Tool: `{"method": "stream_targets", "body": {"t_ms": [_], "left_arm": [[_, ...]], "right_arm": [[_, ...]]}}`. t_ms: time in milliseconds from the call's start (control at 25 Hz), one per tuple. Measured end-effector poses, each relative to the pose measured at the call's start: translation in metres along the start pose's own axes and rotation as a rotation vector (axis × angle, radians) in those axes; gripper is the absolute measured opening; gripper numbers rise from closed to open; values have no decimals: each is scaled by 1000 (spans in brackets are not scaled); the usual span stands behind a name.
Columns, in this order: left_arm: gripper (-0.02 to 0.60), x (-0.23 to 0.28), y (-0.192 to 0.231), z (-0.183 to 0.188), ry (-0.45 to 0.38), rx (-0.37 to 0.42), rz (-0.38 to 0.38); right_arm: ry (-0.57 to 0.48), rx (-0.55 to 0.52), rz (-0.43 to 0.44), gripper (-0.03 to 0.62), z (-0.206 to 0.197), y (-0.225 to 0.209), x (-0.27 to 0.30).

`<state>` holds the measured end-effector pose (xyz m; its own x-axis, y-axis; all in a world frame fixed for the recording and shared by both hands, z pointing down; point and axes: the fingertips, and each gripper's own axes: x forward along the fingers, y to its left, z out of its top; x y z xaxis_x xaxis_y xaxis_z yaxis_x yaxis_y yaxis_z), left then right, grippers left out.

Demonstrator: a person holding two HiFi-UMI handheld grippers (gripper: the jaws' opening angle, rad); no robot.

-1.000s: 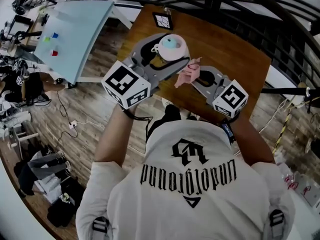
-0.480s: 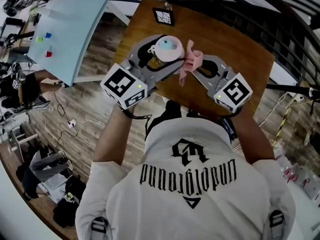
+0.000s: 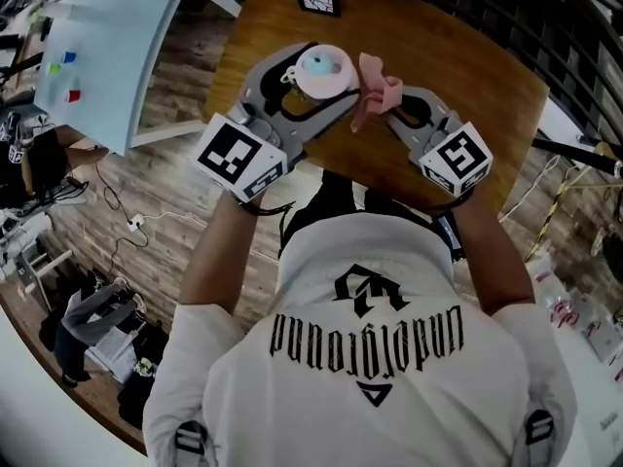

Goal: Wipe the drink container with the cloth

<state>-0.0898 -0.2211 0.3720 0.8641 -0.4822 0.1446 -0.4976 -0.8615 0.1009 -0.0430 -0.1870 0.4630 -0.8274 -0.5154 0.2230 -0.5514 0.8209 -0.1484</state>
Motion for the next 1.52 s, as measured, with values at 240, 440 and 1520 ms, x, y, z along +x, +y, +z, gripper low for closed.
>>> {"method": "stream_targets", "body": {"t_ms": [240,440,1520], "left_arm": [[382,3,34,-37,33,33,10],[382,12,39,-72,64,38,5],[383,51,43,-259,318,31,16]], "right_arm": [[4,20,-73,32,-5,-25,21],[31,40,-119,32,-26,-35,25],[157,140,-232,32,-125,-57,34]]}}
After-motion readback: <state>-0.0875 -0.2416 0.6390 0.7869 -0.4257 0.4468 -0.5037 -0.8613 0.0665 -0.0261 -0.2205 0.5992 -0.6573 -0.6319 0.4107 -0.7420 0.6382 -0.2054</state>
